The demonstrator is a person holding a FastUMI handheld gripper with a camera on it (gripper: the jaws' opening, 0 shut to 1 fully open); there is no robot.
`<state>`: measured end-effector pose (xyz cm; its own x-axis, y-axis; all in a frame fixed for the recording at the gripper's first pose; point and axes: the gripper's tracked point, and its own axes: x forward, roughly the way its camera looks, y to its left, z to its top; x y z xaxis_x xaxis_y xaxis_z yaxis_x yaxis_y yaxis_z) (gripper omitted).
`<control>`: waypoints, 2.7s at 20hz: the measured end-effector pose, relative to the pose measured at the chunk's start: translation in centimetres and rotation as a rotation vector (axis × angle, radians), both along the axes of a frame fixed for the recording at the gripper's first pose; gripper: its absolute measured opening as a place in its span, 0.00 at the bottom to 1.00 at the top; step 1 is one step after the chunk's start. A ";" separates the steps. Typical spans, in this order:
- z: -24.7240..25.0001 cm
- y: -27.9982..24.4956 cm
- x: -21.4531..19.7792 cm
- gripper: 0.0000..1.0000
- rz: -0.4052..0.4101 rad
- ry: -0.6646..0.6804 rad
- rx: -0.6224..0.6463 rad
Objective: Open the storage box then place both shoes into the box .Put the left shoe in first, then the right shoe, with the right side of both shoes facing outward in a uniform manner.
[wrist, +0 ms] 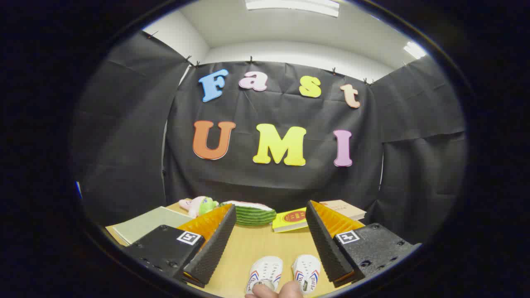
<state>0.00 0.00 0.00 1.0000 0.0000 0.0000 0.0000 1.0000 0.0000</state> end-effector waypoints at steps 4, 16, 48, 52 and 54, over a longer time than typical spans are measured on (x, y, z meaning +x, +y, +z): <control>0.3 -0.6 -0.2 1.00 -0.018 -0.002 0.012; -0.2 -0.7 -0.4 1.00 0.008 0.021 0.019; -9.8 1.6 -1.8 1.00 0.417 0.369 0.188; -12.4 3.6 -2.9 1.00 0.551 0.508 0.315; -13.3 5.3 -3.4 1.00 0.635 0.580 0.400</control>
<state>-3.44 5.32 -13.27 0.6572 0.6513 -0.3794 -0.4359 0.7390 0.5136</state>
